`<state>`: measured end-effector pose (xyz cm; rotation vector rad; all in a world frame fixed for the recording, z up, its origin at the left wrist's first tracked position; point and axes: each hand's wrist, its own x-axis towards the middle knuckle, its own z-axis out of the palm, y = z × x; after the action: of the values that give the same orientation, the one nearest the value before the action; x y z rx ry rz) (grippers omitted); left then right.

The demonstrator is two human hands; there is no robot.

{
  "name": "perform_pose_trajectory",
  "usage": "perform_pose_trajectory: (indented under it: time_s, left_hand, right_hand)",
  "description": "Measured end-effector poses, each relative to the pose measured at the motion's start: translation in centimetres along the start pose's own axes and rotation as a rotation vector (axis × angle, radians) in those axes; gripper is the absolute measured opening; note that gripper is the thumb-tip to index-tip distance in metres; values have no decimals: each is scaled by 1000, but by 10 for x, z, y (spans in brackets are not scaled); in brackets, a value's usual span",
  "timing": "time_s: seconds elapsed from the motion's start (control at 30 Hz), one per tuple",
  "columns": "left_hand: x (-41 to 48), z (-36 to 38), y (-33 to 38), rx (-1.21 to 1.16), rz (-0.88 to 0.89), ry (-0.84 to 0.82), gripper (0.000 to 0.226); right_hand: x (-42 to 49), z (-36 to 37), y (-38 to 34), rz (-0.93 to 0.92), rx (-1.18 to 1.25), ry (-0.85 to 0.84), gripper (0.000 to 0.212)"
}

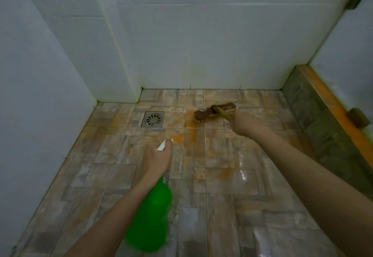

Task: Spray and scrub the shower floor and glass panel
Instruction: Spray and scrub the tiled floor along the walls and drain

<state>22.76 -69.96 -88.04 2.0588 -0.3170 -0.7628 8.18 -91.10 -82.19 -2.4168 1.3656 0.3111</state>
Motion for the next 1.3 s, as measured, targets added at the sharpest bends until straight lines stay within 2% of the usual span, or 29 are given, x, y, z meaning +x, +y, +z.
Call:
perform_pose_trajectory:
  time_s: [0.07,0.1,0.3,0.43,0.57,0.73,0.8,0.93,1.03,1.17,1.3]
  left_hand:
    - [5,-2,-1,28,15,-43,53]
    - [4,-2,0,46,33,-61,48]
    - [-5,13,-7,91,-1,-144,56]
    - [-20,22,1,102,29,-280,44]
    - [-39,40,-5,177,54,-328,54]
    - [-55,52,-8,254,109,-412,55]
    - [-61,58,-7,225,85,-406,53]
    - [-67,63,1,332,110,-432,59]
    - [-60,58,5,238,82,-423,57]
    - [-33,42,8,102,-1,-249,47]
    - [-8,18,10,101,-14,-201,48]
  right_hand:
    - [12,6,5,27,63,34,31]
    - [19,8,7,41,68,35,29]
    - [30,3,37,89,20,64,31]
    - [23,4,69,161,30,75,31]
    - [5,3,99,196,27,67,35]
    - [-16,4,120,185,68,56,37]
    - [-23,6,124,180,79,54,37]
    - [-31,7,129,200,67,52,36]
    - [-32,8,132,209,61,53,36]
    - [-28,11,133,203,73,59,36]
    - [-28,12,125,215,81,53,38]
